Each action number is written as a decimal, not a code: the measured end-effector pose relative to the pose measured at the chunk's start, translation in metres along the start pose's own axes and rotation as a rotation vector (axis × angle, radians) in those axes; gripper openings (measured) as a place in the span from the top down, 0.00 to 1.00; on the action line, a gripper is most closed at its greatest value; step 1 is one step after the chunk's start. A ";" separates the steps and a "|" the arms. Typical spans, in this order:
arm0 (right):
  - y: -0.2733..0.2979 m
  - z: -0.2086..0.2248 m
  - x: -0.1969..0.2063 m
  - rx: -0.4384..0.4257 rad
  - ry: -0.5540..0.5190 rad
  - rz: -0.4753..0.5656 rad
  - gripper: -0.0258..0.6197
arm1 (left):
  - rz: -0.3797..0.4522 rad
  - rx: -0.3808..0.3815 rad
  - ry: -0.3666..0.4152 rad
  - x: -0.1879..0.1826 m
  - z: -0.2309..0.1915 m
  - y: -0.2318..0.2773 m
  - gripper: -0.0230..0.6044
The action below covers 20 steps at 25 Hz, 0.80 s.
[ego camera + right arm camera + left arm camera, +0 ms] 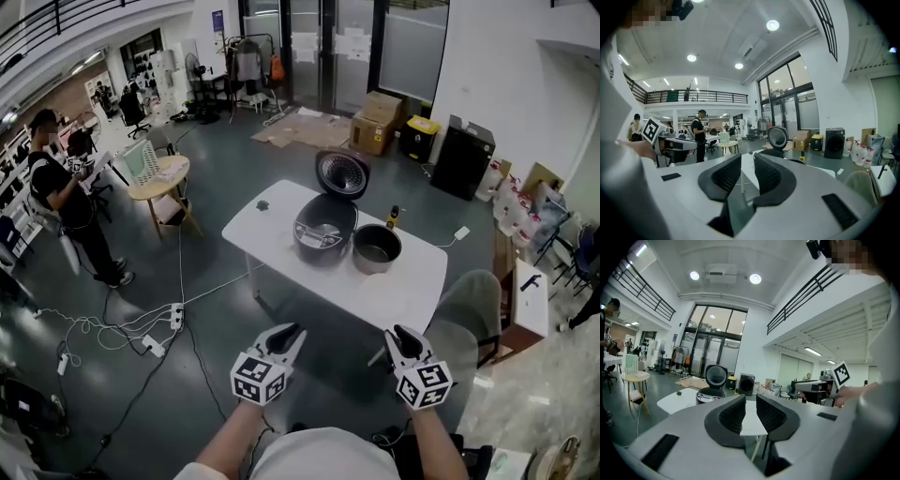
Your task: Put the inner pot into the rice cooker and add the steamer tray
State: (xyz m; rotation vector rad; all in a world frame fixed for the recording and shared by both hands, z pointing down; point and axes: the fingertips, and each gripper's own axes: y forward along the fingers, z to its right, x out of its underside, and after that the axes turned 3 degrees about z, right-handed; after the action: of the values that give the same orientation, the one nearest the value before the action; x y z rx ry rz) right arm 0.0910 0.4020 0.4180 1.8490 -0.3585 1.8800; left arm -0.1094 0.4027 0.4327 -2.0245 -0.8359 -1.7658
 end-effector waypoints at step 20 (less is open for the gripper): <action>0.011 -0.022 0.007 0.067 -0.002 -0.014 0.69 | -0.054 0.108 -0.044 0.013 -0.023 -0.007 0.60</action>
State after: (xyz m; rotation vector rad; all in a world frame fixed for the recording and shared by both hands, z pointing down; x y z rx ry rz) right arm 0.0662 0.4045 0.4255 1.8921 -0.2851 1.9022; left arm -0.1310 0.3978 0.4488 -1.9948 -0.9865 -1.6718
